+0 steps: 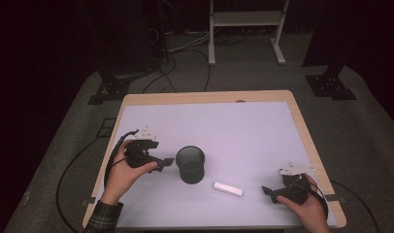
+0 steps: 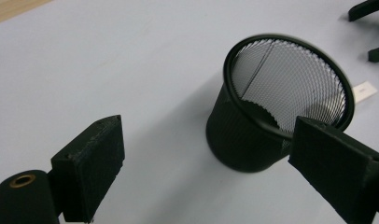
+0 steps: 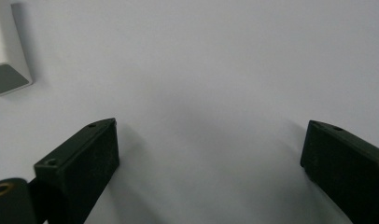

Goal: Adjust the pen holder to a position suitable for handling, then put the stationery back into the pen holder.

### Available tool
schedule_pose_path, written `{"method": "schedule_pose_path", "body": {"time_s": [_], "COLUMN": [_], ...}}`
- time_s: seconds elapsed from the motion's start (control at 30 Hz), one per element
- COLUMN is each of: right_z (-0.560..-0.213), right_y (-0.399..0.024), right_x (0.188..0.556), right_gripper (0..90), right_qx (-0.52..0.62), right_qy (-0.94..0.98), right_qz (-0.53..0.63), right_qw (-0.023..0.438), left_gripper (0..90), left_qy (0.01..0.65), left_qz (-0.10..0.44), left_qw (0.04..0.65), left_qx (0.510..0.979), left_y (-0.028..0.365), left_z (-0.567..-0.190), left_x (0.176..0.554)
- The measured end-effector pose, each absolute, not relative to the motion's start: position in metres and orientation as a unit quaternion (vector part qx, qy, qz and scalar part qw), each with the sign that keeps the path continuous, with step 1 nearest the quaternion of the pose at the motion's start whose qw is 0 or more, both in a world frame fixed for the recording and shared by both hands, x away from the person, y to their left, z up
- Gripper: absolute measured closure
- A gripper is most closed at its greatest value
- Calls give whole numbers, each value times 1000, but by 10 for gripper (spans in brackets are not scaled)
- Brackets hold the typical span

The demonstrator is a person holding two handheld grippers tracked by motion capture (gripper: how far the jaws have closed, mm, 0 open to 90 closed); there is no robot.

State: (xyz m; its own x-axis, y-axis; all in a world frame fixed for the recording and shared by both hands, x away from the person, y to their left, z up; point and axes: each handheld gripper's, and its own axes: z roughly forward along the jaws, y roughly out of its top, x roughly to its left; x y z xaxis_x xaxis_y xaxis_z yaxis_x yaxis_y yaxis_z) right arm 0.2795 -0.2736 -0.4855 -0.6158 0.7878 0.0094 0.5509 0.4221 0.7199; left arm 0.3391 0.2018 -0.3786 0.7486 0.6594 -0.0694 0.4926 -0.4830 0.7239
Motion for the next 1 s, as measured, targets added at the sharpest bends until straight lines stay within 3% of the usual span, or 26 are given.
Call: {"method": "schedule_pose_path", "body": {"time_s": [1.0], "right_z": [-485], "right_y": [-273], "right_x": [280], "right_gripper": [35], "right_qx": [404], "right_qy": [828], "right_qz": [352], "right_qw": [168], "left_gripper": [97], "left_qy": [356], "left_qz": [131], "left_qw": [363], "left_qx": [851], "left_y": [242], "left_z": [-429], "left_x": [302]}}
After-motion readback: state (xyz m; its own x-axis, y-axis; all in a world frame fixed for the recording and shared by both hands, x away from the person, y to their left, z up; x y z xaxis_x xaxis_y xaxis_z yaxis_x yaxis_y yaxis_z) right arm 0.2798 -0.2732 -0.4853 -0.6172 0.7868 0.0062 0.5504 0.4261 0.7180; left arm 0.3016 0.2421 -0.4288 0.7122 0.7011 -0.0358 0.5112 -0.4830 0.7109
